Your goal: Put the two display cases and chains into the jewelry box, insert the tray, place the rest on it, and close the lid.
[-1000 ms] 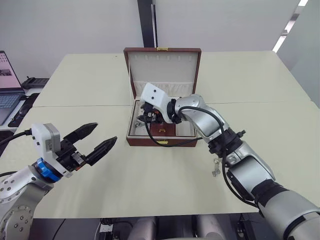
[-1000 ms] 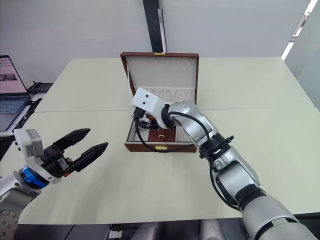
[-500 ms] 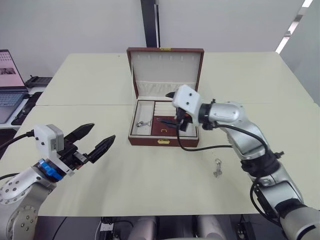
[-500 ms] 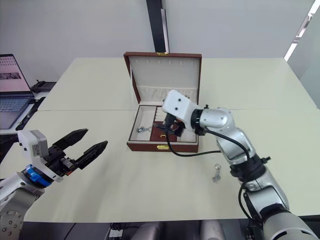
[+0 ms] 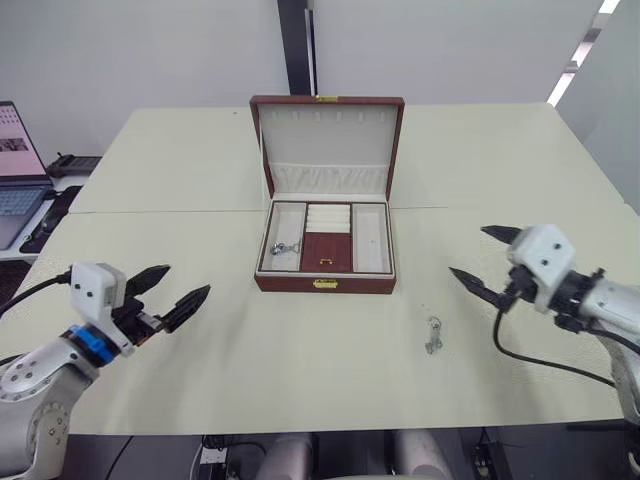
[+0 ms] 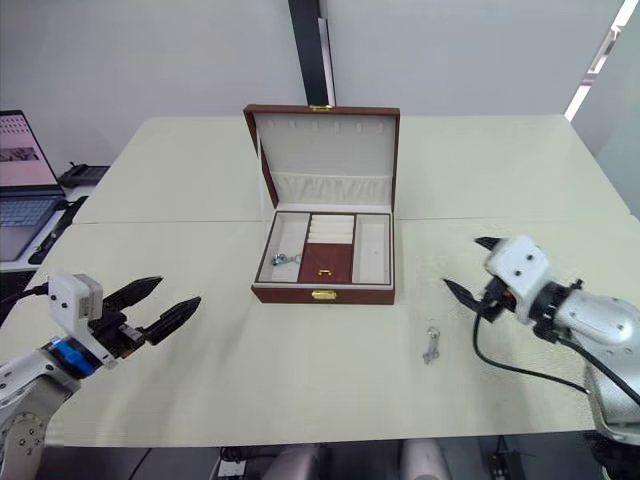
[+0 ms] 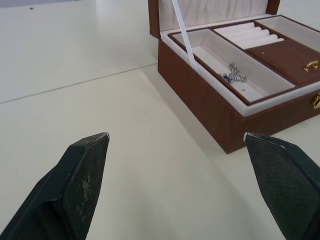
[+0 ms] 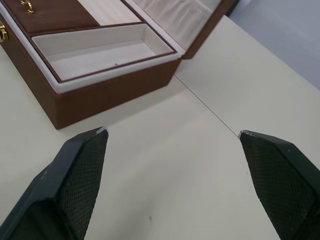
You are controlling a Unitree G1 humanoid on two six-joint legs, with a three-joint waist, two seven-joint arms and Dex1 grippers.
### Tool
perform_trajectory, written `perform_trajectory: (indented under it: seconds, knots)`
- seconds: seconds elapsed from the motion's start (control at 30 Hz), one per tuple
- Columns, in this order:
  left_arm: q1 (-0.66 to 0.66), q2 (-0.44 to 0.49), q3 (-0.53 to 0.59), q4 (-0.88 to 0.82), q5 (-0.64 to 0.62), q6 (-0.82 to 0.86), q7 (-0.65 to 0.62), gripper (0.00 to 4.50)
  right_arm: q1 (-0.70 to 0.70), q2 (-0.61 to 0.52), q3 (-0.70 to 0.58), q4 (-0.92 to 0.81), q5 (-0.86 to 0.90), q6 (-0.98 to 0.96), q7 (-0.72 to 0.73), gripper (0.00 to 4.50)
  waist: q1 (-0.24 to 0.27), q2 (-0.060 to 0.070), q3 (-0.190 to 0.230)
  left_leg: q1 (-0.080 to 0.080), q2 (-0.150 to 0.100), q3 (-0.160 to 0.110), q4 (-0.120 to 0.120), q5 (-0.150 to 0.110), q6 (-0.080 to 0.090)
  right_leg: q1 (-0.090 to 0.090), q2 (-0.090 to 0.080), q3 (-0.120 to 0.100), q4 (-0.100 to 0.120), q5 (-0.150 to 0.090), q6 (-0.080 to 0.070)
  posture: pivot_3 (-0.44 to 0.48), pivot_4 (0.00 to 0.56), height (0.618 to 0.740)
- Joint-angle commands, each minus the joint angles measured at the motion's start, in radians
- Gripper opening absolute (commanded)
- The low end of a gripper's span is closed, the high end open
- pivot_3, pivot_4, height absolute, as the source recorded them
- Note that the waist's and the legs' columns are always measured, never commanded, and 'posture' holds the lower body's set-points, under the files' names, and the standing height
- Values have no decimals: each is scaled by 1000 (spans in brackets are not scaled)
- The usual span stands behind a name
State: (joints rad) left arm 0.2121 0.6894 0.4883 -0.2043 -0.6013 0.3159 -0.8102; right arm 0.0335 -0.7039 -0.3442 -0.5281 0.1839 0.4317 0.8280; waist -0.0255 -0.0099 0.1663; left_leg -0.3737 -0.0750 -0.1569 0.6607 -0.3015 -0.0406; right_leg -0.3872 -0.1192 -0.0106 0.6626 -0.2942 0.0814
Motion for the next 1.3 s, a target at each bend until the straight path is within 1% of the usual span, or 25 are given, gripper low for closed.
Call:
perform_trajectory:
  seconds: [0.03, 0.13, 0.2, 0.27, 0.47, 0.7, 0.87, 1.03, 1.17, 1.3]
  knots:
    - [27, 16, 45, 48, 6, -56, -73, 4500, 98, 6, -119, 25, 33, -106, 12, 4435, 1, 0, 0, 0, 0, 0, 0, 0, 0, 0, 0, 0, 0, 0, 0, 0, 150, 740]
    - [31, 18, 48, 93, 16, -80, -100, 4500, 171, 21, -159, 70, 31, -168, -2, 4435, 1, 0, 0, 1, 0, 0, 0, 0, 0, 1, 0, 0, 0, 0, 0, 0, 150, 740]
    - [22, 18, 44, 125, 24, -99, -114, 4500, 207, 29, -160, 103, 13, -215, -17, 4435, 0, 0, 0, 2, 0, 0, 0, 0, 0, 2, 0, 0, 0, 0, 0, 0, 150, 740]
    - [9, 19, 38, 141, 31, -109, -119, 4500, 228, 39, -161, 119, 28, -214, -27, 4435, 0, 0, 0, 3, 0, 0, 0, 0, 0, 3, 0, 0, 0, 0, 0, 0, 150, 740]
    - [-23, 28, 28, 134, 32, -91, -123, 4500, 255, 39, -162, 119, 68, -189, -39, 4474, 0, 0, 0, 4, 1, 0, 0, 0, 0, 3, 0, 0, 0, 0, 0, 0, 150, 740]
    - [-36, 47, 17, 145, 43, -114, -175, 4500, 253, 30, -155, 126, 75, -190, -52, 4474, 0, 0, 0, 4, 0, 0, 0, 0, 0, 4, 0, 1, 0, 0, 0, 0, 150, 740]
    - [-32, 86, -20, 94, 55, -151, -270, 4500, 248, 21, -153, 127, 89, -186, -49, 4474, 0, 0, 0, 4, 0, 0, 0, 0, 0, 4, 0, 0, 0, 0, 0, 0, 150, 740]
    - [-59, 130, -94, -6, 0, -111, -384, 4500, 261, 33, -153, 69, 127, -161, -52, 4474, 0, 0, 0, 4, 1, 0, 0, 0, 0, 4, 0, 0, 0, 0, 0, 0, 150, 740]
    - [-101, 131, -131, -29, -28, -99, -432, 4500, 271, 43, -150, 24, 153, -135, -65, 4474, -1, 0, 0, 5, 1, 0, 0, 0, 0, 5, 0, 0, 0, 0, 0, 0, 150, 740]
    - [-170, 128, -220, -58, -78, -82, -534, 4500, 306, 61, -95, -66, 180, -85, -79, 4474, 0, 0, 0, 7, 1, 0, -1, 0, 0, 7, 0, 0, 0, 0, 0, 0, 150, 740]
